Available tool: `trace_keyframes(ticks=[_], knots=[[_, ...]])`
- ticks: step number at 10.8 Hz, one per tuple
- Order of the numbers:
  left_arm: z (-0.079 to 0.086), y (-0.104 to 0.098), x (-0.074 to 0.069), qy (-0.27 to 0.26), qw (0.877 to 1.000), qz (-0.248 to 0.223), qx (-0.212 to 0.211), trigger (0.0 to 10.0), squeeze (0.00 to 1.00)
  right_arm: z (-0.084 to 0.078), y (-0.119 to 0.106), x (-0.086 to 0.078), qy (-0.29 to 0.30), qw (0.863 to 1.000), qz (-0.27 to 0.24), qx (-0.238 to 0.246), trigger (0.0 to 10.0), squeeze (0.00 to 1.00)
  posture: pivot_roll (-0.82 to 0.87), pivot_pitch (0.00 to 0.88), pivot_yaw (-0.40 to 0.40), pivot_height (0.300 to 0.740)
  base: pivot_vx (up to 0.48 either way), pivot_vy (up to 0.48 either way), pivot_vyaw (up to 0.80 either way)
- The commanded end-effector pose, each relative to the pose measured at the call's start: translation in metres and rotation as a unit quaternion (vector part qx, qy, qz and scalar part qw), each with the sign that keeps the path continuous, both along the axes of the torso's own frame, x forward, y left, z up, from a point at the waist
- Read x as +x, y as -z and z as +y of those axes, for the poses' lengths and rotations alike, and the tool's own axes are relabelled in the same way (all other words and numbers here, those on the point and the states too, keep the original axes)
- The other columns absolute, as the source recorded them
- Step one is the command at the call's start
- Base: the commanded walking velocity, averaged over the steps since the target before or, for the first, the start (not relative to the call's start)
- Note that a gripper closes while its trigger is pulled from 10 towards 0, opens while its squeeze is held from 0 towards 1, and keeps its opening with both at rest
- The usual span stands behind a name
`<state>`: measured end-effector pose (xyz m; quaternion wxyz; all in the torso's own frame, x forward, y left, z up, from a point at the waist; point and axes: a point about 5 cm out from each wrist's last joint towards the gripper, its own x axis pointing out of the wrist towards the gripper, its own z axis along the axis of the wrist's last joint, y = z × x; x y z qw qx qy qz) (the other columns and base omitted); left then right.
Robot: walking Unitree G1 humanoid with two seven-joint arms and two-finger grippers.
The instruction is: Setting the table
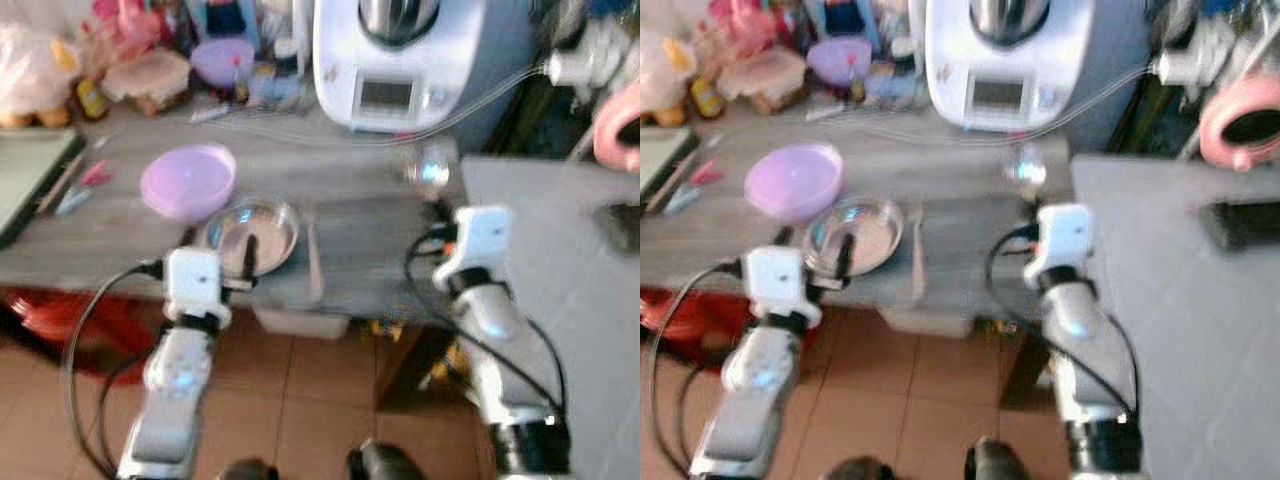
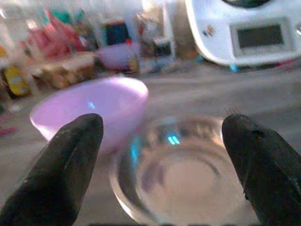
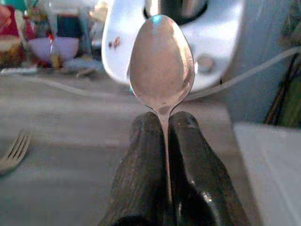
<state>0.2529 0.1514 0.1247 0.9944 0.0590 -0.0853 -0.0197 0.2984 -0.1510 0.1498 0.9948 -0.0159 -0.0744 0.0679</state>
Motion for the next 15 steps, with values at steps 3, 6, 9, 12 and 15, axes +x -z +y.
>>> trace_keyframes(ticks=[3, 6, 9, 12, 15], knots=[[0.020, -0.005, -0.017, -0.040, 0.999, 0.000, 0.017, 10.0, 0.00, 0.005, 0.007, 0.009, 0.012, 0.998, 0.030, 0.052, 0.0, 0.00, 0.06, 0.122, 0.027, 0.740, 0.000, 0.000, 0.00], [0.036, 0.014, -0.037, -0.052, 0.997, 0.045, 0.040, 10.0, 0.00, 0.012, 0.028, 0.014, 0.019, 0.989, 0.098, 0.106, 0.0, 0.00, 0.09, 0.147, 0.030, 0.740, 0.000, 0.000, 0.00], [0.031, 0.016, -0.040, -0.031, 0.998, 0.056, 0.030, 10.0, 0.00, 0.031, 0.036, 0.014, -0.004, 0.979, 0.146, 0.145, 0.0, 0.00, 0.09, 0.160, 0.030, 0.740, 0.000, 0.000, 0.00], [0.026, 0.015, -0.037, -0.019, 0.998, 0.054, 0.024, 10.0, 0.00, 0.035, 0.042, 0.012, 0.003, 0.966, 0.191, 0.173, 0.0, 0.00, 0.08, 0.163, 0.027, 0.740, 0.000, 0.000, 0.00], [0.022, 0.015, -0.034, -0.012, 0.998, 0.053, 0.020, 10.0, 0.00, 0.035, 0.046, 0.009, 0.007, 0.962, 0.226, 0.154, 0.0, 0.00, 0.07, 0.162, 0.020, 0.740, 0.000, 0.000, 0.00]])
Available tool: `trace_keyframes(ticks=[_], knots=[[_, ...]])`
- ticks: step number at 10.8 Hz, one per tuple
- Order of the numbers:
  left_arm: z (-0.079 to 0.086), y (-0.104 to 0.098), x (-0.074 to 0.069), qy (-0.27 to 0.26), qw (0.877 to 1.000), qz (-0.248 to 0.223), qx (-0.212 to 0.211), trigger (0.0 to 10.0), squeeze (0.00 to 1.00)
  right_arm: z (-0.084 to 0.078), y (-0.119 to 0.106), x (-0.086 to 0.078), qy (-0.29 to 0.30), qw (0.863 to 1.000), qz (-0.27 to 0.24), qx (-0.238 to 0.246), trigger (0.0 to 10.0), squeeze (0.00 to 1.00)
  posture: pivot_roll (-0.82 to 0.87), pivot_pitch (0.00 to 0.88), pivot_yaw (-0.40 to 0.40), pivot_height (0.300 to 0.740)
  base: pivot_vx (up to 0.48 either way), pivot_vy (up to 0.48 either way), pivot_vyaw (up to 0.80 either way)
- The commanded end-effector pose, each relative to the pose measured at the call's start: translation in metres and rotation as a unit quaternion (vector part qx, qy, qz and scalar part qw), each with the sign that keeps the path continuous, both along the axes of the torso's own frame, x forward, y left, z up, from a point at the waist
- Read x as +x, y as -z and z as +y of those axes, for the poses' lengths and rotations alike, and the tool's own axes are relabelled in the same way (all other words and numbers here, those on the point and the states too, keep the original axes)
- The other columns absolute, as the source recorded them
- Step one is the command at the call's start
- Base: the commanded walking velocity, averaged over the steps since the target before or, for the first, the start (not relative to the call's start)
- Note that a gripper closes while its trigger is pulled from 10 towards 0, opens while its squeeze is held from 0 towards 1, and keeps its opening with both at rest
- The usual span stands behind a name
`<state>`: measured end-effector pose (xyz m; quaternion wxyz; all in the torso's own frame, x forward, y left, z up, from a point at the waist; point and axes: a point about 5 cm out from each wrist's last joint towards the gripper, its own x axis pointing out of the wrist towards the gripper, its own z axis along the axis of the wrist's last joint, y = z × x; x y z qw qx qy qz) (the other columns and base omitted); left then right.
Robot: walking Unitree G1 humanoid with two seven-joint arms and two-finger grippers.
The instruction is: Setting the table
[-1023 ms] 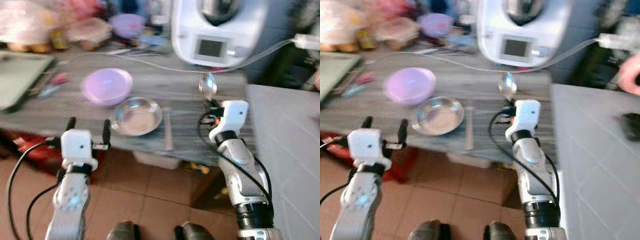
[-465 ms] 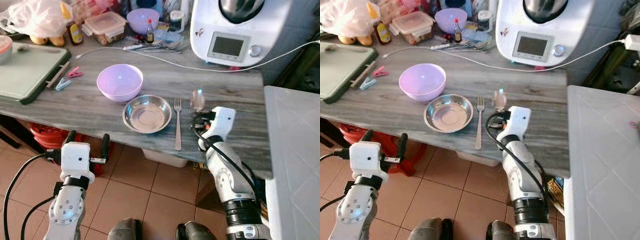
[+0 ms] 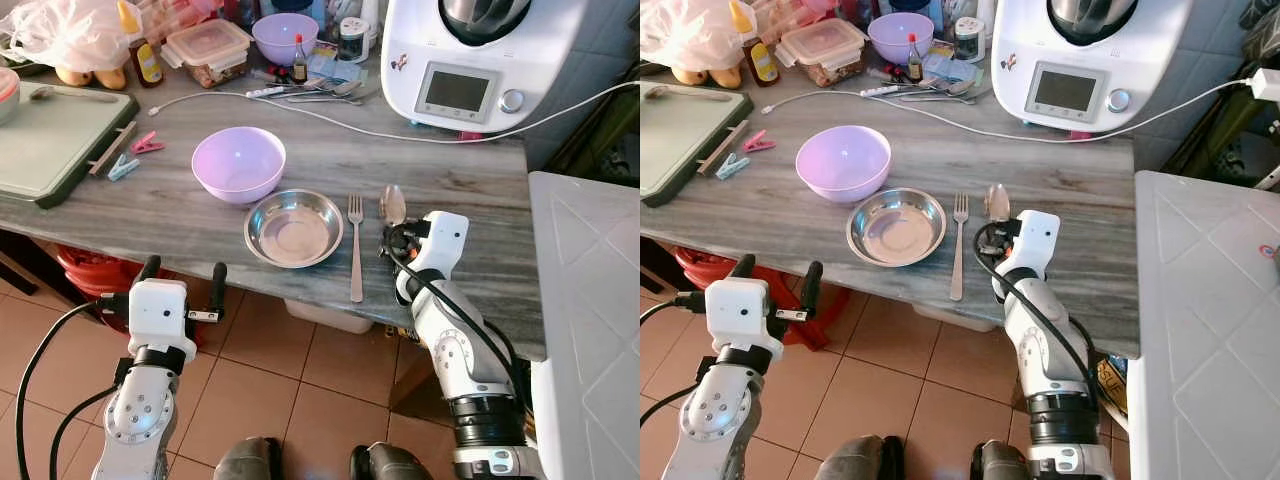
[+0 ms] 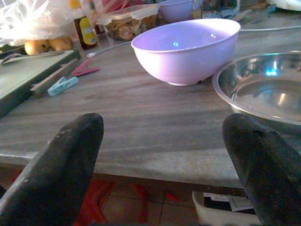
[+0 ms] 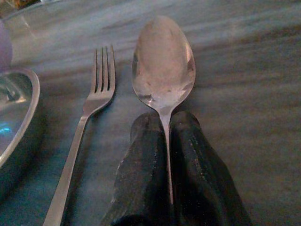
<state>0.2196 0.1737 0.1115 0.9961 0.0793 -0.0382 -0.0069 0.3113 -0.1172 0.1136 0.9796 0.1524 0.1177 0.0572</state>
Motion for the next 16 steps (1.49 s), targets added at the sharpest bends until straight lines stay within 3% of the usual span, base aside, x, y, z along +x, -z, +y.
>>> trace_keyframes(ticks=[1, 10, 11, 12, 13, 16], knots=[[-0.001, 0.002, -0.001, 0.006, 1.000, 0.007, -0.001, 10.0, 0.00, 0.000, 0.010, -0.005, 0.001, 1.000, 0.031, -0.003, 0.0, 0.00, 0.07, 0.162, 0.019, 0.740, 0.000, 0.000, 0.00], [-0.006, 0.002, 0.004, 0.016, 1.000, 0.005, -0.004, 10.0, 0.00, 0.008, 0.009, -0.013, -0.037, 0.995, 0.089, 0.013, 0.0, 0.00, 0.06, 0.154, 0.018, 0.740, 0.000, 0.000, 0.00], [-0.006, 0.002, 0.004, 0.018, 1.000, 0.005, -0.005, 10.0, 0.00, 0.007, 0.009, -0.014, -0.039, 0.995, 0.095, 0.011, 1.8, 0.35, 0.06, 0.154, 0.019, 0.740, 0.000, 0.000, 0.00], [-0.006, 0.002, 0.005, 0.019, 1.000, 0.005, -0.005, 10.0, 0.00, 0.007, 0.011, -0.015, -0.039, 0.994, 0.103, 0.014, 6.4, 1.00, 0.06, 0.153, 0.019, 0.740, 0.000, 0.000, 0.00], [-0.007, 0.002, 0.005, 0.020, 1.000, 0.005, -0.005, 10.0, 0.00, 0.007, 0.011, -0.015, -0.038, 0.994, 0.101, 0.015, 10.0, 1.00, 0.06, 0.153, 0.019, 0.740, 0.000, 0.000, 0.00], [-0.008, 0.002, 0.006, 0.022, 1.000, 0.003, -0.007, 10.0, 0.00, 0.002, 0.008, -0.014, -0.026, 0.995, 0.098, 0.014, 10.0, 1.00, 0.06, 0.151, 0.019, 0.740, 0.000, 0.000, 0.00]])
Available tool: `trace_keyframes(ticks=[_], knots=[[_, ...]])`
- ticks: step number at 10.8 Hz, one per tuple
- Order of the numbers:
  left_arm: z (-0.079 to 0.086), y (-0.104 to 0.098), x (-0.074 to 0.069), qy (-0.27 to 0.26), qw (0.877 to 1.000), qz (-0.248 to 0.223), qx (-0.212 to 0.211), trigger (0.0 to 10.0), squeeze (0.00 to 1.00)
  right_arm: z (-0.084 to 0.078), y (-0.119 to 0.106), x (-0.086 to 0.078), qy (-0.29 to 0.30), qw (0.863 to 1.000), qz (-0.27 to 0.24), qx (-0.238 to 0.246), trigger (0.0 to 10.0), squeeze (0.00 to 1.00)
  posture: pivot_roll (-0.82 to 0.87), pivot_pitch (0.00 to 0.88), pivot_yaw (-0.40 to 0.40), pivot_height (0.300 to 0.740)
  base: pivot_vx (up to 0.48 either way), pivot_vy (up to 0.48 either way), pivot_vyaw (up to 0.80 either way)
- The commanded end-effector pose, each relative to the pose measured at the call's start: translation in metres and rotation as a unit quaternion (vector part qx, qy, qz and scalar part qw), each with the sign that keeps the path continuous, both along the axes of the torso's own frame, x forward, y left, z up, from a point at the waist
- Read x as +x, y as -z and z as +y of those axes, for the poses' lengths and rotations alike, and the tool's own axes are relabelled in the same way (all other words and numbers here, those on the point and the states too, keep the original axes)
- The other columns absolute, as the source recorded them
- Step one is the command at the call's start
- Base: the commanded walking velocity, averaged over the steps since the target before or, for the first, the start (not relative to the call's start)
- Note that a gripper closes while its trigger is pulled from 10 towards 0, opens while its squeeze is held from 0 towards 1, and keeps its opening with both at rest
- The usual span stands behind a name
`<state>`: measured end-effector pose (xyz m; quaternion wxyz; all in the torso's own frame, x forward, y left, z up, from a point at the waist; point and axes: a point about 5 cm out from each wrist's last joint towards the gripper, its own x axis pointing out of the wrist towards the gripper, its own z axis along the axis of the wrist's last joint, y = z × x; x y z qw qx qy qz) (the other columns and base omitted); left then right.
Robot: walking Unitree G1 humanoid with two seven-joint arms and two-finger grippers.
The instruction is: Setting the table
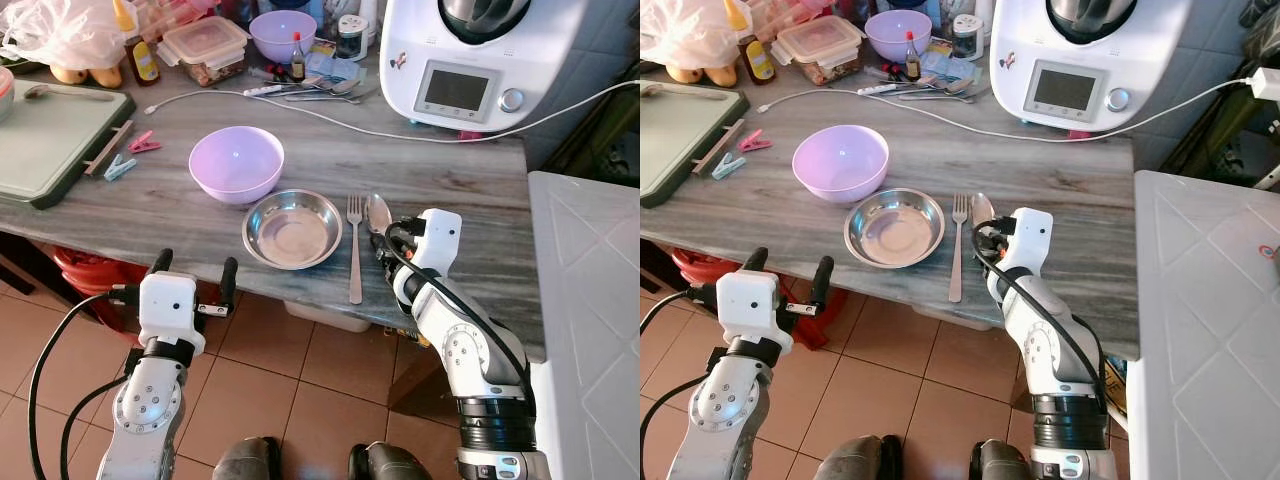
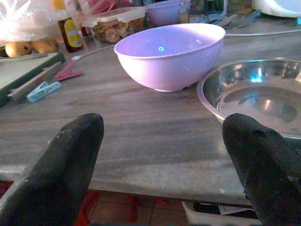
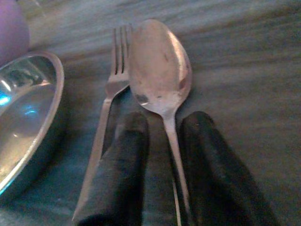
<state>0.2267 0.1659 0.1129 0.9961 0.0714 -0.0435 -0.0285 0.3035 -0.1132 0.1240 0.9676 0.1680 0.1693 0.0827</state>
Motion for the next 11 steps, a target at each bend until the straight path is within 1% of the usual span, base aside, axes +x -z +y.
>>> trace_keyframes(ticks=[1, 3, 4, 5, 6, 7, 8, 9, 10, 11], knots=[[0.000, 0.003, -0.001, 0.001, 1.000, 0.006, 0.000, 10.0, 0.00, -0.004, 0.016, -0.006, 0.009, 0.999, 0.043, -0.003, 10.0, 1.00, 0.06, 0.151, 0.018, 0.740, 0.000, 0.000, 0.00], [0.000, 0.002, 0.000, 0.002, 1.000, 0.003, 0.000, 10.0, 0.00, -0.011, -0.001, -0.005, 0.013, 1.000, -0.012, 0.007, 10.0, 1.00, 0.05, 0.149, 0.020, 0.740, 0.000, 0.000, 0.00], [-0.001, 0.002, 0.001, 0.003, 1.000, 0.001, 0.000, 10.0, 0.00, -0.012, -0.011, -0.005, 0.006, 0.999, -0.053, -0.003, 10.0, 1.00, 0.05, 0.148, 0.021, 0.740, 0.000, 0.000, 0.00], [-0.001, 0.001, 0.002, 0.004, 1.000, 0.000, -0.001, 10.0, 0.00, -0.011, -0.020, -0.005, -0.001, 0.996, -0.091, -0.018, 10.0, 1.00, 0.04, 0.144, 0.024, 0.740, 0.000, 0.000, 0.00], [-0.002, 0.001, 0.003, 0.006, 1.000, -0.002, -0.001, 10.0, 0.00, -0.012, -0.032, -0.004, 0.009, 0.990, -0.136, -0.026, 10.0, 1.00, 0.04, 0.139, 0.026, 0.740, 0.000, 0.000, 0.00], [-0.002, 0.001, 0.004, 0.006, 1.000, -0.003, -0.001, 10.0, 0.00, -0.016, -0.039, -0.005, 0.020, 0.984, -0.170, -0.042, 10.0, 1.00, 0.04, 0.137, 0.025, 0.740, 0.000, 0.000, 0.00], [-0.002, 0.000, 0.004, 0.006, 1.000, -0.004, -0.002, 10.0, 0.00, -0.022, -0.043, -0.006, 0.030, 0.979, -0.190, -0.066, 10.0, 1.00, 0.04, 0.135, 0.024, 0.740, 0.000, 0.000, 0.00], [-0.002, 0.001, 0.004, 0.006, 1.000, -0.003, -0.002, 10.0, 0.00, -0.036, -0.034, -0.009, 0.056, 0.979, -0.162, -0.114, 10.0, 1.00, 0.04, 0.136, 0.022, 0.740, 0.000, 0.000, 0.00], [-0.003, 0.001, 0.003, 0.007, 1.000, -0.002, -0.003, 10.0, 0.00, -0.048, -0.015, -0.019, 0.066, 0.983, -0.098, -0.138, 10.0, 1.00, 0.04, 0.140, 0.021, 0.740, 0.000, 0.000, 0.00], [-0.002, 0.001, 0.002, 0.007, 1.000, -0.001, -0.003, 10.0, 0.00, -0.052, -0.008, -0.028, 0.054, 0.984, -0.081, -0.150, 10.0, 1.00, 0.03, 0.146, 0.020, 0.740, 0.000, 0.000, 0.00]])
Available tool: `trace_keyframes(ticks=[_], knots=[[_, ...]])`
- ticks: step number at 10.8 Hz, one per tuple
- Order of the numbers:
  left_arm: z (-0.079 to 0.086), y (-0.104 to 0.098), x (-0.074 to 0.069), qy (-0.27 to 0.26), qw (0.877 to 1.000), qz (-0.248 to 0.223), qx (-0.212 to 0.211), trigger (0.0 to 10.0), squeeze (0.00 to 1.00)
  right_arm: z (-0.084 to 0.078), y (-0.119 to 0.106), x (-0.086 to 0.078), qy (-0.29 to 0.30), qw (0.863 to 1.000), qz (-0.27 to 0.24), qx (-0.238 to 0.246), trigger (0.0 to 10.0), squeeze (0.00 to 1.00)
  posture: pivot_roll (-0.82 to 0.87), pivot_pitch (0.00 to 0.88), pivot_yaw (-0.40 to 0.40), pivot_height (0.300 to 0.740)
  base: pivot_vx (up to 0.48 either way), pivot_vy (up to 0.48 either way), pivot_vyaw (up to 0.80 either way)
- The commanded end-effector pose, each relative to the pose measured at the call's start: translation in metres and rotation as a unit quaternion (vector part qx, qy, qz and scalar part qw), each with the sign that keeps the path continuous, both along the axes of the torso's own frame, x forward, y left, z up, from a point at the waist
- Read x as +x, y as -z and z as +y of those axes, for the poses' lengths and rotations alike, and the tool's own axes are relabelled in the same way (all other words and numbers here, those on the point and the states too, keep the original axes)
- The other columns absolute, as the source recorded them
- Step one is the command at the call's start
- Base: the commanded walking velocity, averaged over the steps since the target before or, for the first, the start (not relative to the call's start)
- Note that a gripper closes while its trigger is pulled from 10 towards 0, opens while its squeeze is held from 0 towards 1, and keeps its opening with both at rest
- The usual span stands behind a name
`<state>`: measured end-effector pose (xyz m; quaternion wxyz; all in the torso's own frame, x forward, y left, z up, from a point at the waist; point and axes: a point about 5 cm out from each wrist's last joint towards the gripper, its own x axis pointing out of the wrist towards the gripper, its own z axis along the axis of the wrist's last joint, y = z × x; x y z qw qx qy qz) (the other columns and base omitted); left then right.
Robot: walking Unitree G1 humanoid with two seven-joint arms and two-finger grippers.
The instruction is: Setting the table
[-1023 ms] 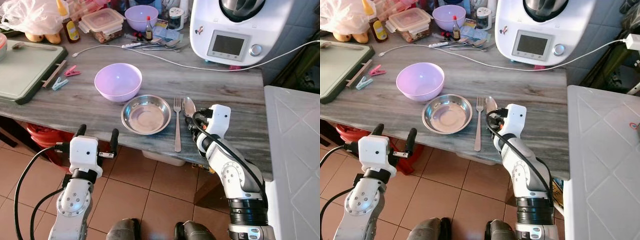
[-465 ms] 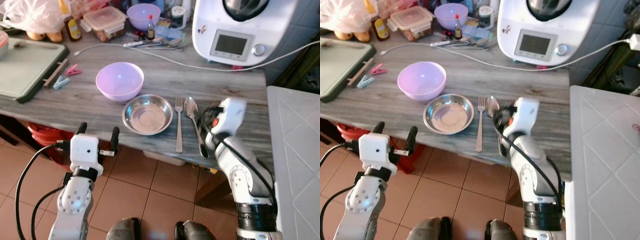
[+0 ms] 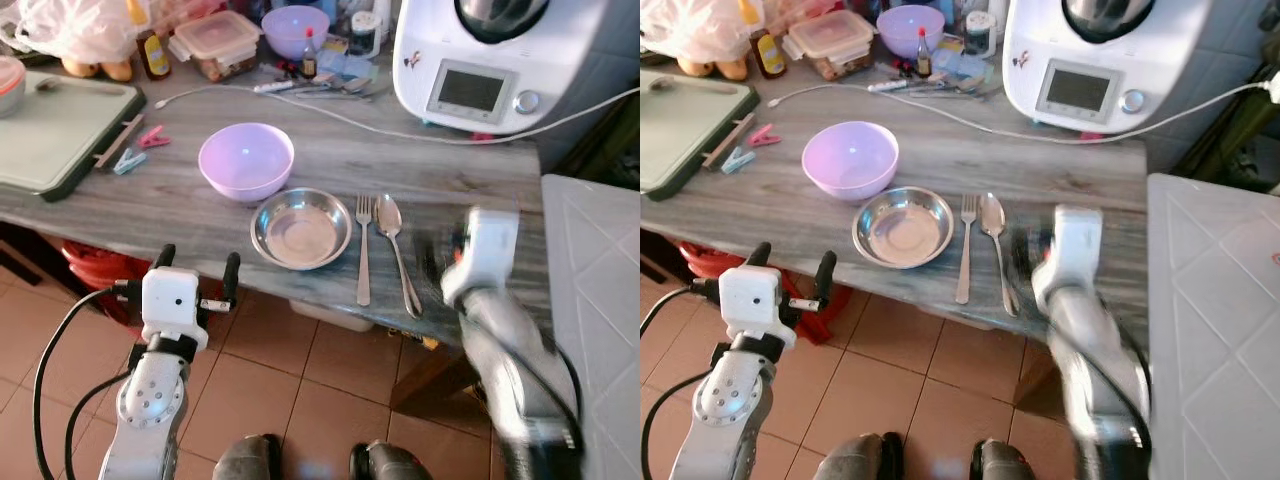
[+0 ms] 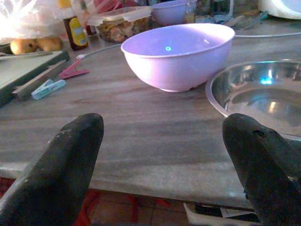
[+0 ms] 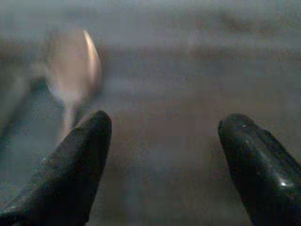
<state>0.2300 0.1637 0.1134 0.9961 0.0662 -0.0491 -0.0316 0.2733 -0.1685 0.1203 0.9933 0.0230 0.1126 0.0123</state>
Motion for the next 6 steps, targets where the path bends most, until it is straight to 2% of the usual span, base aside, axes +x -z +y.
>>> trace_keyframes(ticks=[1, 6], knots=[[0.001, 0.003, -0.002, 0.003, 1.000, 0.006, 0.002, 10.0, 0.00, -0.001, -0.005, -0.006, -0.013, 1.000, -0.001, -0.012, 10.0, 1.00, 0.03, 0.150, 0.021, 0.740, 0.000, 0.000, 0.00], [0.000, 0.003, -0.003, 0.006, 1.000, 0.009, 0.001, 10.0, 0.00, 0.009, 0.003, -0.019, -0.050, 0.997, 0.061, -0.011, 10.0, 1.00, 0.03, 0.160, 0.022, 0.740, 0.000, 0.000, 0.00]])
